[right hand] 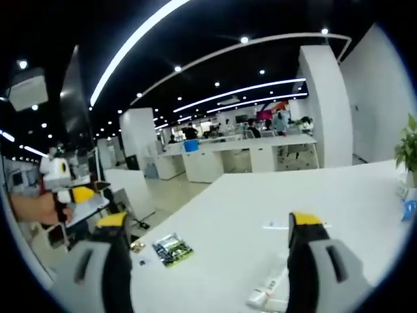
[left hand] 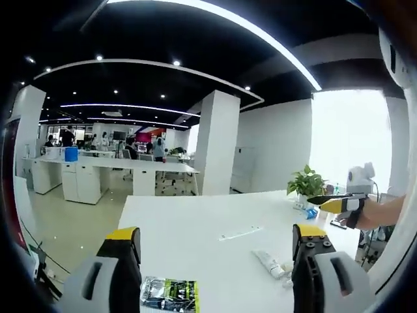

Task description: Arrange the skincare products in the storage area until every visible bottle or jar stands upright without overlapping.

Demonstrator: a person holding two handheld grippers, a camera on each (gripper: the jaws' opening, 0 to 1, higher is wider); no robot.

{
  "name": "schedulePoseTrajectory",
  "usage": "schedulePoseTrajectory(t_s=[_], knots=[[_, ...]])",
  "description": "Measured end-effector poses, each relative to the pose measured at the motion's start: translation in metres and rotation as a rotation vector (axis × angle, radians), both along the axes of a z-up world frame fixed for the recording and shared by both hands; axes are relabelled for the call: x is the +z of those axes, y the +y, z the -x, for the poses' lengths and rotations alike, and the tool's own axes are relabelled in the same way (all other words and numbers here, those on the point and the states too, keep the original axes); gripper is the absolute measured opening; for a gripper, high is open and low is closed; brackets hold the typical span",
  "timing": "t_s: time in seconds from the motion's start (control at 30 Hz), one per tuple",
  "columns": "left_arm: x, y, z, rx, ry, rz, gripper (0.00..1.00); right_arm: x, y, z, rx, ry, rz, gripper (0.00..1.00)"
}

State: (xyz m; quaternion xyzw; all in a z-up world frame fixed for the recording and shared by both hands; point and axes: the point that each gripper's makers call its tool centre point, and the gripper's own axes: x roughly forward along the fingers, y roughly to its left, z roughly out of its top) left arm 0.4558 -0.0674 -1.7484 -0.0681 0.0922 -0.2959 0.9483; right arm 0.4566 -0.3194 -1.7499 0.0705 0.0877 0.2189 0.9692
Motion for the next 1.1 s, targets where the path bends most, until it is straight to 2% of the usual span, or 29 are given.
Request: schedulePoseTrajectory(t_s=[0.17,0.27,0.37,0.4,0.47,0.6,0.77,0.9,0.97,1.0,1.03,1.1], knots=[[0.001,-0.004,0.006,-0.005,-0.029,-0.039,0.99,0.001,0.007,-0.003,0.037,-0.007,0.031,0.99],[0.003,-0.005,0.01,-0.026,-0.055,-0.053,0.96,0.007,0.017,-0.003,0.076,-0.048,0.077,0.99],[0.005,-0.006,0.011,-0.038,-0.069,-0.06,0.95,0.009,0.027,0.0,0.118,-0.056,0.067,0.99],[0.006,-0.007,0.011,-0.043,-0.082,-0.087,0.94,0.009,0.032,0.002,0.14,-0.057,0.064,0.99],[0.009,-0.009,0.013,-0.054,-0.099,-0.097,0.86,0.011,0.036,0.003,0.158,-0.066,0.054,0.98],[0.014,-0.01,0.012,-0.068,-0.115,-0.085,0.83,0.012,0.036,0.001,0.148,-0.077,0.073,0.94],[0.02,-0.007,0.01,-0.057,-0.151,-0.097,0.8,0.013,0.032,-0.001,0.141,-0.08,0.078,0.97],[0.022,-0.005,0.009,-0.05,-0.157,-0.076,0.8,0.01,0.026,-0.001,0.13,-0.06,0.064,0.99],[0.022,-0.006,0.008,-0.048,-0.154,-0.074,0.85,0.008,0.023,0.0,0.126,-0.035,0.043,0.99],[0.021,-0.007,0.007,-0.046,-0.141,-0.074,0.9,0.007,0.023,0.0,0.125,-0.034,0.041,0.99],[0.009,-0.005,0.004,-0.026,-0.065,-0.093,0.98,0.007,0.022,-0.001,0.121,-0.034,0.042,0.99],[0.011,-0.007,0.003,-0.036,-0.084,-0.092,0.98,0.007,0.02,-0.001,0.111,-0.036,0.038,0.99]])
